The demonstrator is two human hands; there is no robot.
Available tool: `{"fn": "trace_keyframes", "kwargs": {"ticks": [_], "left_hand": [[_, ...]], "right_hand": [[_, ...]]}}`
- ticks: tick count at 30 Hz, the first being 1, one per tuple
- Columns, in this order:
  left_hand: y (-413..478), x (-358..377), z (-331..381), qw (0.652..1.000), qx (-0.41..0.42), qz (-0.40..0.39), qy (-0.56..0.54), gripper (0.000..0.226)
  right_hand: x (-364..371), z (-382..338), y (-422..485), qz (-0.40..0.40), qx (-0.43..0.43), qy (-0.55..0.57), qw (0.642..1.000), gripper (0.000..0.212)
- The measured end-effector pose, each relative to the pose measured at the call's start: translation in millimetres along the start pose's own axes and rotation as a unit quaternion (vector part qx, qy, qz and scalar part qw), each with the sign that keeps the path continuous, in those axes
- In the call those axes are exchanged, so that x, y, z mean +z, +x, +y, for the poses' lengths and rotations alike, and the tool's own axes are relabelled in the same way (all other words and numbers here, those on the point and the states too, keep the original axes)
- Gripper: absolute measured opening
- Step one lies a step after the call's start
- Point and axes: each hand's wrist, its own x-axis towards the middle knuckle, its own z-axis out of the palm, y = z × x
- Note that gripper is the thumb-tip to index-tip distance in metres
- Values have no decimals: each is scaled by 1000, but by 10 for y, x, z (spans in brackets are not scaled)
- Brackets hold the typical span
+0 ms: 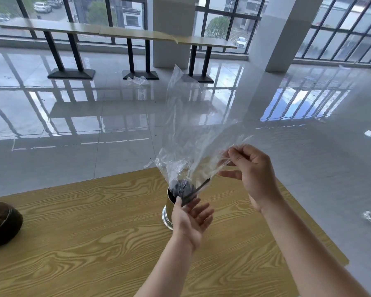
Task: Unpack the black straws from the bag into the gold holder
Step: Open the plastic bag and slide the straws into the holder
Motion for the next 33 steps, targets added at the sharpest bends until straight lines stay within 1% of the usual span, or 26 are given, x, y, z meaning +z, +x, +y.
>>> {"fn": "trace_keyframes", "kwargs": {"ticks": [1, 2, 3, 4, 5, 6, 7, 9, 12, 16, 20, 22, 27, 29, 31, 33], "left_hand": [[-29, -104, 38, 996, 44, 32, 76, 45], [-42, -212, 79, 977, 107, 68, 170, 28], [-42, -309, 121, 939, 176, 109, 275, 16], [-50, -377, 175, 885, 232, 146, 376, 9], [-51, -418, 229, 832, 271, 177, 451, 9], [-58, -420, 283, 793, 296, 191, 497, 13], [-60, -405, 329, 766, 313, 189, 528, 16], [-30, -354, 381, 721, 341, 172, 578, 22], [22, -290, 394, 657, 363, 163, 640, 30], [62, -247, 399, 620, 364, 179, 672, 33], [80, -233, 372, 602, 359, 184, 689, 43], [88, -206, 370, 603, 363, 187, 685, 43], [126, -169, 335, 575, 364, 210, 702, 39], [131, -175, 318, 562, 361, 225, 709, 38], [132, -172, 309, 565, 357, 229, 708, 38], [132, -158, 313, 576, 352, 228, 701, 38]], "right_hand": [[12, -4, 17, 2, -2, 4, 1000, 19], [26, -13, 32, 7, -6, 12, 1000, 20], [38, -23, 46, 16, -13, 26, 999, 22], [56, -25, 64, 21, -19, 39, 999, 23], [83, -21, 86, 15, -22, 40, 999, 22], [115, -10, 105, -1, -22, 24, 999, 21], [137, 4, 119, -14, -21, 8, 1000, 21], [171, 13, 170, -10, -21, 18, 1000, 23], [187, 29, 211, -31, 13, 32, 999, 25], [186, 36, 213, -18, 63, 139, 988, 29], [207, 28, 203, -11, 89, 182, 979, 25], [245, 34, 219, -19, 98, 222, 970, 24], [268, 61, 264, -22, 135, 331, 934, 26], [264, 74, 290, -22, 143, 352, 925, 27], [264, 87, 311, -22, 150, 367, 918, 27], [269, 92, 326, -19, 158, 378, 912, 29]]}}
